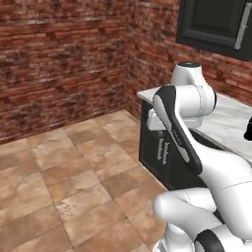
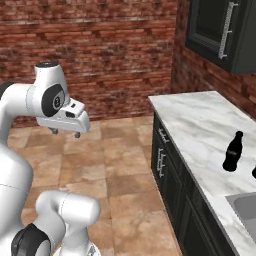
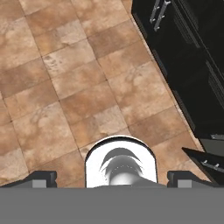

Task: Place the large bottle from the dining counter next to the other large bottle outside the sink, and place the small bottle from the dining counter next to the other small bottle inside the sink.

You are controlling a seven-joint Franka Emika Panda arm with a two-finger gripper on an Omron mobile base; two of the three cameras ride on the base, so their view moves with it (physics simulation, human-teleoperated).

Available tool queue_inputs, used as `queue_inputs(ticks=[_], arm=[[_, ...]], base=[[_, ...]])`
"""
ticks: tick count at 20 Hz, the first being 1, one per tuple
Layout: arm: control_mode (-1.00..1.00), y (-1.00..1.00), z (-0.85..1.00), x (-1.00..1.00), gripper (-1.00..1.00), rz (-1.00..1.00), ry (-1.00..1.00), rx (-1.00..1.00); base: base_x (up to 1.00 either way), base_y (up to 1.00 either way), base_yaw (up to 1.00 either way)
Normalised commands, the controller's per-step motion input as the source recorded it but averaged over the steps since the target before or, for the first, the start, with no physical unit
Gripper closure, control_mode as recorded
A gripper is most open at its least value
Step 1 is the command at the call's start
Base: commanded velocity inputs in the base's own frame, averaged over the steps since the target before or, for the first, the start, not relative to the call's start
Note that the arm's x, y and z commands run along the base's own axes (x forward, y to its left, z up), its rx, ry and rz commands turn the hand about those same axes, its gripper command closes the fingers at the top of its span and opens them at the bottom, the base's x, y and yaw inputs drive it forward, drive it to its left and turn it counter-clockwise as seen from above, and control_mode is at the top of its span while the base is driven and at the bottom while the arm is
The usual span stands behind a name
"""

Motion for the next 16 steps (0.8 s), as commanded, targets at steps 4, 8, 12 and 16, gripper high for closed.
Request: queue_inputs(ticks=[4, 8, 12, 16], arm=[[1.0, 0.0, 0.0, 0.0, -1.0, 0.0, 0.0, 0.0], [1.0, 0.0, 0.0, 0.0, -1.0, 0.0, 0.0, 0.0], [1.0, 0.0, 0.0, 0.0, -1.0, 0.0, 0.0, 0.0], [1.0, 0.0, 0.0, 0.0, -1.0, 0.0, 0.0, 0.0]], base=[[-0.05, 0.0, 0.25], [-0.05, 0.0, 0.25], [-0.05, 0.0, 0.25], [-0.04, 0.0, 0.25]])
